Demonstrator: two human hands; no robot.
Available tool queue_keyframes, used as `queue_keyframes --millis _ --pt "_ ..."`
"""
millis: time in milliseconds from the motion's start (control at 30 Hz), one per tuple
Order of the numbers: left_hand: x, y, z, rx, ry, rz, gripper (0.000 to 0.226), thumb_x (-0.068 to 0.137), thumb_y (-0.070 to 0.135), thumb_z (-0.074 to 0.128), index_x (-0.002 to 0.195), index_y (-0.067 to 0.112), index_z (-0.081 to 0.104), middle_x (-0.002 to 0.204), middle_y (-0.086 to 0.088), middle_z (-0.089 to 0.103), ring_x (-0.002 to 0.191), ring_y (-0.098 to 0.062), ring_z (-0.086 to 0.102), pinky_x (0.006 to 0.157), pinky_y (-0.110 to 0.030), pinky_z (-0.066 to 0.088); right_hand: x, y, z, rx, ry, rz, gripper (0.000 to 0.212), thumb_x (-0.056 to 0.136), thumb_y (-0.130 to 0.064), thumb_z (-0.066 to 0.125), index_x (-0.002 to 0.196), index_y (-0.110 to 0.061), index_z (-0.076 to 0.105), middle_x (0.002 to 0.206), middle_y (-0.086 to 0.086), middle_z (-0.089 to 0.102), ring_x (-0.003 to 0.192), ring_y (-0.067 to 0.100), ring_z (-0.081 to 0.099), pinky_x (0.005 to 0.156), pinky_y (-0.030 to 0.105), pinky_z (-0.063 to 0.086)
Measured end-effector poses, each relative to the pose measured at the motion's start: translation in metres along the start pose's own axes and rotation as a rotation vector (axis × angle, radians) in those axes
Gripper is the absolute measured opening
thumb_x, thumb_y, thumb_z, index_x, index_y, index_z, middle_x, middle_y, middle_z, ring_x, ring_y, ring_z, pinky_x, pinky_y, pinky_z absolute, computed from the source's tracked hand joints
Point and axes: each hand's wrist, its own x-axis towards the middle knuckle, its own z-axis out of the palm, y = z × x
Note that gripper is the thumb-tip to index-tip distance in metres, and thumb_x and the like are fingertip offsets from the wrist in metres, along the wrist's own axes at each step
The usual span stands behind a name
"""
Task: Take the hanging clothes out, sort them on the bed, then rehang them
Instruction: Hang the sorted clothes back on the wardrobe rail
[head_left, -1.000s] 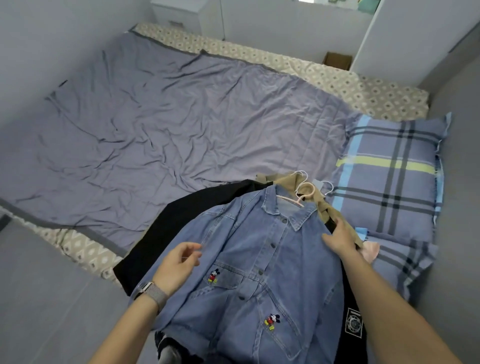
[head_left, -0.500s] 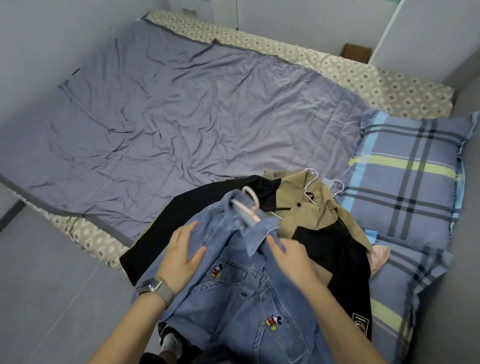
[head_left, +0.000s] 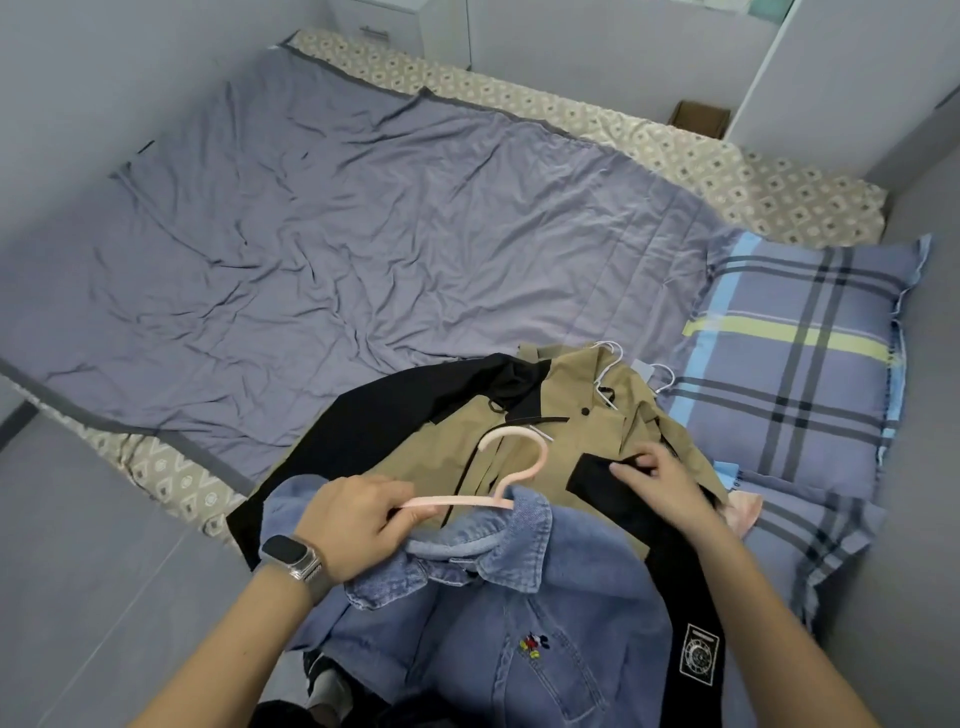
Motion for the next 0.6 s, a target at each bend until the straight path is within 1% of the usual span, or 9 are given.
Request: queue_keyframes --millis 67,133,233,267,333,400,433,500,600 --pt "-0.003 -0.002 0.003 -0.021 -0.019 -0.028 0.079 0.077 0.080 0.006 0.072 0.023 0.061 0.060 0.010 0.048 0.060 -0.011 0.053 0.050 -0.017 0.027 0.035 0.011 -0.013 -0.161 0.099 0.055 0.047 0.080 -0.035 0.068 0.122 -0.018 0.054 0.120 0.000 0.057 0.114 0.024 0.052 0.093 0.035 0.042" --pt "-0.005 -0.002 0.003 -0.047 -0.018 -0.043 0.076 0.077 0.081 0.007 0.070 0.024 0.057 0.058 0.011 0.045 0.059 -0.009 0.051 0.049 -0.017 0.027 0.055 0.016 -0.019 -0.265 0.035 0.120 0.043 0.082 -0.032 0.063 0.122 -0.019 0.055 0.124 0.006 0.058 0.112 0.026 0.053 0.092 0.036 0.043" --pt "-0.008 -0.005 0.002 -0.072 -0.047 -0.067 0.075 0.077 0.082 0.008 0.072 0.025 0.056 0.063 0.008 0.053 0.062 -0.009 0.053 0.054 -0.027 0.040 0.070 0.019 -0.014 -0.348 -0.069 0.219 0.045 0.087 -0.024 0.058 0.129 -0.009 0.051 0.129 0.014 0.054 0.116 0.030 0.051 0.089 0.030 0.039" --pt "-0.009 -0.006 0.002 -0.078 -0.048 -0.067 0.075 0.077 0.081 0.008 0.072 0.024 0.057 0.064 0.008 0.055 0.062 -0.008 0.053 0.055 -0.028 0.041 0.072 0.020 -0.010 -0.368 -0.066 0.245 0.049 0.087 -0.026 0.058 0.131 -0.008 0.049 0.131 0.015 0.053 0.119 0.031 0.049 0.093 0.032 0.038" --pt "-0.011 -0.007 0.001 -0.092 -0.035 -0.064 0.069 0.080 0.080 0.013 0.068 0.024 0.053 0.060 0.009 0.052 0.056 -0.005 0.049 0.051 -0.023 0.036 0.087 0.034 0.000 -0.422 -0.084 0.295 0.065 0.079 -0.037 0.060 0.136 -0.011 0.043 0.135 0.014 0.050 0.123 0.034 0.045 0.105 0.041 0.035" --pt "-0.012 -0.006 0.000 -0.092 -0.025 -0.063 0.061 0.082 0.077 0.018 0.064 0.025 0.047 0.055 0.011 0.044 0.052 -0.003 0.042 0.048 -0.020 0.030 0.123 0.074 0.014 -0.476 -0.113 0.368 0.086 0.064 -0.050 0.061 0.138 -0.013 0.038 0.137 0.013 0.048 0.127 0.036 0.041 0.108 0.049 0.033" --pt "-0.013 -0.006 -0.001 -0.093 -0.031 -0.068 0.060 0.082 0.077 0.019 0.064 0.026 0.046 0.055 0.011 0.044 0.052 -0.004 0.043 0.048 -0.022 0.032 0.127 0.080 0.021 -0.489 -0.123 0.404 0.092 0.062 -0.055 0.061 0.139 -0.011 0.036 0.139 0.013 0.046 0.129 0.036 0.039 0.109 0.051 0.031" --pt "-0.015 -0.007 -0.002 -0.096 -0.044 -0.080 0.064 0.082 0.077 0.018 0.066 0.023 0.049 0.058 0.009 0.049 0.054 -0.006 0.046 0.050 -0.028 0.037 0.107 0.065 0.029 -0.548 -0.081 0.423 0.096 0.069 -0.057 0.064 0.142 -0.006 0.029 0.144 0.016 0.039 0.134 0.035 0.030 0.112 0.050 0.025" --pt "-0.018 -0.009 -0.002 -0.101 -0.023 -0.082 0.059 0.083 0.075 0.020 0.065 0.025 0.047 0.056 0.012 0.046 0.053 -0.005 0.043 0.049 -0.019 0.028 0.092 0.053 0.021 -0.650 0.112 0.363 0.096 0.075 -0.043 0.070 0.145 -0.009 0.015 0.150 0.019 0.023 0.139 0.036 0.021 0.114 0.049 0.021"
